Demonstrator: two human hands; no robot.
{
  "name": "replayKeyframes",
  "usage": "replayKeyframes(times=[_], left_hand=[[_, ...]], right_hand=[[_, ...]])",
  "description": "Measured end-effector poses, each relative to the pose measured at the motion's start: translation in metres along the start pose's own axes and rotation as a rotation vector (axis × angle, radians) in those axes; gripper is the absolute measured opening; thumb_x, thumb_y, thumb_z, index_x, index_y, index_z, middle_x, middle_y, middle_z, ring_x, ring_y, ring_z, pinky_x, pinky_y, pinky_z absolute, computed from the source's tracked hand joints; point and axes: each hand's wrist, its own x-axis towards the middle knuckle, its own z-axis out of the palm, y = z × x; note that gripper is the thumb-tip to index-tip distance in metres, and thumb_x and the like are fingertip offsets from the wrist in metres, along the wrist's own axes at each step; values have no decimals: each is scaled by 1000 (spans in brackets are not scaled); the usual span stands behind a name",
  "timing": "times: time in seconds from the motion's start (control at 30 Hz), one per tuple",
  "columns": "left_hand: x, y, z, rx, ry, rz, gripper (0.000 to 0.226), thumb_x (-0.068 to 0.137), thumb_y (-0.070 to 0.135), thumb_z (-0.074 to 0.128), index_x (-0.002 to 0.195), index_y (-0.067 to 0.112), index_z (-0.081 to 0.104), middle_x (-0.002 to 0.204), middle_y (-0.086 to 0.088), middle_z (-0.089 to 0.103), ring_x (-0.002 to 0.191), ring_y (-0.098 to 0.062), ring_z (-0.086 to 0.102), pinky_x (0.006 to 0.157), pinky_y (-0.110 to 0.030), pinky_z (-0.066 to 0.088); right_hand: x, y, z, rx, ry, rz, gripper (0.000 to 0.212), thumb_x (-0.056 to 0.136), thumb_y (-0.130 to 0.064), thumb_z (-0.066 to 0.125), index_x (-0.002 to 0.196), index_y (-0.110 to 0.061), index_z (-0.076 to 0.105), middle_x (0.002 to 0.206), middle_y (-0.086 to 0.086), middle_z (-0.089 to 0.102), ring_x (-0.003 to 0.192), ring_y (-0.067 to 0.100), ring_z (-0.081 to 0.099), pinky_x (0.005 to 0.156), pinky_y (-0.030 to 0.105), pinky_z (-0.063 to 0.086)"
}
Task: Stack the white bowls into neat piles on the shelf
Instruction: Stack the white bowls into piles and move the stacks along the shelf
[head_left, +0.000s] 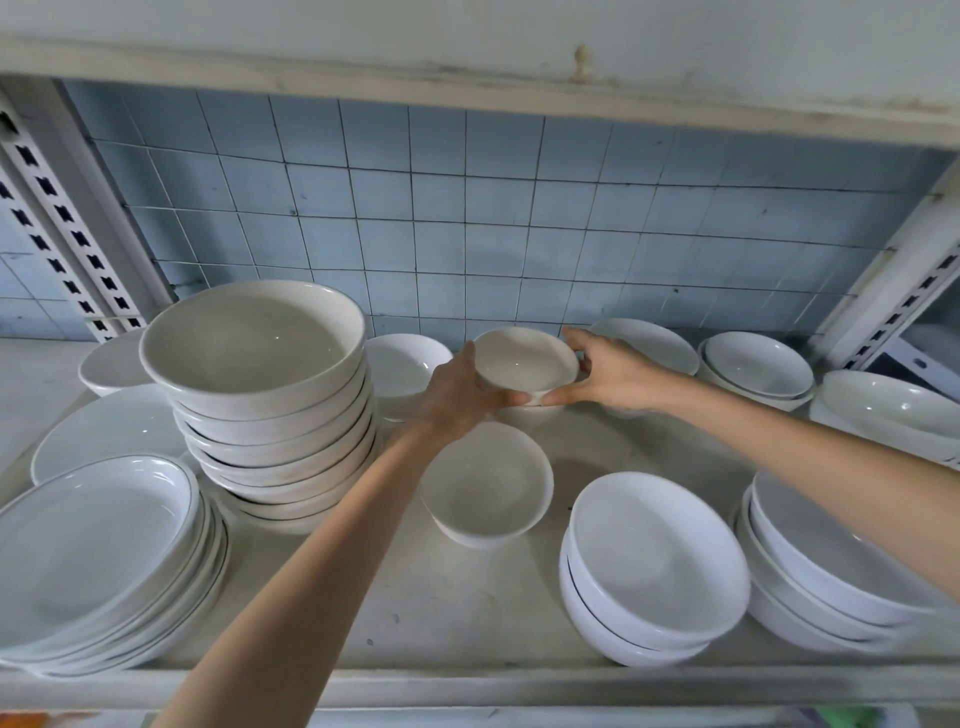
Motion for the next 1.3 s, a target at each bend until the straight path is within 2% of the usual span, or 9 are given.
replayKeyframes(times=[0.2, 0.33, 0.43, 0.53, 0.7, 0.93, 1.07, 1.17, 1.3], left_hand=[[0, 3, -4, 71, -66, 4, 45, 67, 29, 85, 101, 25, 56, 92, 8, 61, 84, -11, 53, 56, -1, 37], [5, 0, -2, 159, -118, 18, 100, 39, 74, 79, 121, 21, 56, 114, 1, 65, 106, -15, 60, 88, -28, 51], [-2, 19, 0, 273, -150, 60, 105, 59, 60, 79, 139, 6, 35, 141, -10, 39, 128, -25, 42, 106, -41, 38], [-1, 33, 11, 338, -122, 158, 95, 80, 46, 67, 142, -5, 16, 152, -18, 15, 139, -31, 23, 111, -34, 23], [12, 65, 31, 329, -174, 272, 88, 88, 42, 60, 147, -1, 9, 157, -12, 8, 145, -20, 13, 100, -17, 10], [35, 91, 55, 475, -352, 235, 90, 77, 43, 73, 142, 3, 25, 145, -13, 34, 129, -26, 39, 92, -24, 31], [51, 99, 64, 577, -364, 218, 107, 70, 50, 76, 146, 4, 16, 146, -11, 34, 128, -26, 39, 91, -29, 34], [59, 103, 68, 621, -373, 160, 114, 67, 53, 77, 148, 6, 10, 148, -9, 32, 129, -27, 39, 98, -35, 36], [69, 101, 75, 594, -372, 130, 104, 61, 49, 83, 139, 11, 26, 132, -3, 45, 109, -19, 46, 88, -31, 40]], right_hand=[[-13, -2, 0, 26, 9, 0, 43, 65, -41, 82, 91, -28, 50, 80, -16, 54, 73, 2, 52, 63, 17, 38], [-23, -5, -6, 95, -58, 9, 71, 67, -36, 82, 125, -20, 44, 114, -5, 60, 104, 8, 60, 94, 29, 48], [-36, -7, -25, 128, -113, 19, 53, 76, -22, 77, 120, -23, 48, 110, -11, 60, 94, -5, 59, 88, 13, 45], [-52, 2, -49, 201, 29, 78, 50, 78, -18, 73, 124, -14, 53, 123, 2, 59, 108, 12, 58, 96, 20, 42], [-74, 29, -75, 231, 256, 122, 41, 78, -20, 73, 116, -13, 59, 117, 3, 62, 105, 13, 59, 100, 27, 43], [-82, 70, -81, 149, 168, 245, 76, 78, -33, 73, 140, -9, 34, 142, 8, 42, 130, 18, 42, 108, 29, 34], [-74, 71, -83, 69, 63, 254, 44, 78, -44, 72, 99, -15, 46, 91, 2, 50, 92, 24, 54, 80, 35, 42], [-63, 82, -82, 97, -28, 231, 58, 69, -55, 76, 105, -17, 50, 100, -5, 63, 93, 15, 61, 84, 36, 51], [-60, 68, -82, 225, -87, 181, 24, 83, -27, 71, 96, -31, 52, 94, 0, 62, 85, 14, 54, 73, 34, 44]])
